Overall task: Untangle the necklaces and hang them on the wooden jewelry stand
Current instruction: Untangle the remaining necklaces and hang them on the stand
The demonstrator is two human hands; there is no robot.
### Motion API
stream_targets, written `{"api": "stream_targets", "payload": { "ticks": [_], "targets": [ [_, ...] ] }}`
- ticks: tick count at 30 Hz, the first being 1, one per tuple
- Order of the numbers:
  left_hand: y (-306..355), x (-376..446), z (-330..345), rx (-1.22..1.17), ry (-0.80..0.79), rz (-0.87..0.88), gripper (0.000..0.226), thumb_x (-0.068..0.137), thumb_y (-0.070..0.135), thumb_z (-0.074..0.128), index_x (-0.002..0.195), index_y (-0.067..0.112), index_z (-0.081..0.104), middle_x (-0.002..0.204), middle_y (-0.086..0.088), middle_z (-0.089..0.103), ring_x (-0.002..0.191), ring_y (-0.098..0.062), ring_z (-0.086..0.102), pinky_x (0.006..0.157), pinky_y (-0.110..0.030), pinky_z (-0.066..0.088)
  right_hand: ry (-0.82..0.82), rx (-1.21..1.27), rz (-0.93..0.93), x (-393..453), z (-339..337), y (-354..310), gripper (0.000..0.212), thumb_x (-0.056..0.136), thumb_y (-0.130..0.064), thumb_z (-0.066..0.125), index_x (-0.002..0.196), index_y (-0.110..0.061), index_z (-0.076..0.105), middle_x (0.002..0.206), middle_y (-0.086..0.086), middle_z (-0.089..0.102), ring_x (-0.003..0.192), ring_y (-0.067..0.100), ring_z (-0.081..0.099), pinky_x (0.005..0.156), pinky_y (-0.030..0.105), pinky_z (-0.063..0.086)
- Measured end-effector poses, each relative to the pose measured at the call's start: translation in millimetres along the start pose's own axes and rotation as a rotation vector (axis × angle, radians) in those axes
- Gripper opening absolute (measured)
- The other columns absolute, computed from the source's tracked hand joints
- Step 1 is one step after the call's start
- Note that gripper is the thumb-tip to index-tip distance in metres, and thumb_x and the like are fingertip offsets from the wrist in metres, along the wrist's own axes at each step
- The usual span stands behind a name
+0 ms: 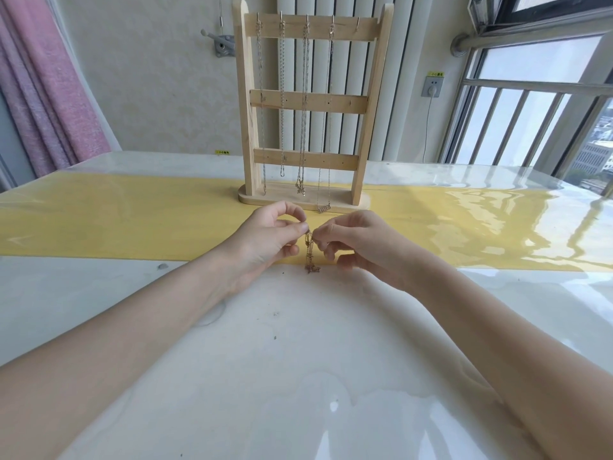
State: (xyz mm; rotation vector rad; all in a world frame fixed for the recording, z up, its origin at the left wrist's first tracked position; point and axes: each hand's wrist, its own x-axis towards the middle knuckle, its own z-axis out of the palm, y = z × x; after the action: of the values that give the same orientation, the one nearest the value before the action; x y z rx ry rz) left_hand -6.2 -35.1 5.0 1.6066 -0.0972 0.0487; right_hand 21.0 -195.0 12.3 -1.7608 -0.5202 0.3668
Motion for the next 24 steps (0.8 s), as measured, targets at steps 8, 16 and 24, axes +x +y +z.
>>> {"api": "stream_targets", "payload": {
  "ticks": [8,16,24],
  "targets": [
    [-0.7,0.0,1.5,0.11,-0.003,0.052,0.016,0.094,0.004,0.051,0.085,0.016,0.056,0.073,0.004,0.051,0.067,-0.006,0.045,0.061,-0.015,0.046,0.032,0.111,0.051,2.8,-3.6,1.1,0.027,0.089,-0.009,0.055,0.062,-0.012,0.052,0.061,0.0,0.05,0.055,0.01,0.048,0.047,0.017,0.038],
    [-0.7,-3.2,1.3,0.195,-0.007,0.084,0.003,0.086,0.013,0.066,0.088,0.014,0.067,0.095,-0.006,0.068,0.077,-0.008,0.065,0.064,-0.013,0.049,0.014,0.092,0.035,3.3,-3.8,3.2,0.022,0.088,-0.007,0.054,0.065,-0.01,0.055,0.058,-0.002,0.051,0.057,0.011,0.047,0.051,0.018,0.036],
    [-3.1,-4.2,4.8,0.258,0.011,0.105,0.004,0.082,0.014,0.07,0.083,0.014,0.066,0.083,0.003,0.067,0.074,-0.007,0.059,0.059,-0.01,0.045,0.005,0.1,0.013,1.6,-5.3,1.2,0.019,0.089,-0.009,0.057,0.07,-0.008,0.056,0.057,-0.003,0.053,0.056,0.008,0.048,0.046,0.016,0.038]
  ]
}}
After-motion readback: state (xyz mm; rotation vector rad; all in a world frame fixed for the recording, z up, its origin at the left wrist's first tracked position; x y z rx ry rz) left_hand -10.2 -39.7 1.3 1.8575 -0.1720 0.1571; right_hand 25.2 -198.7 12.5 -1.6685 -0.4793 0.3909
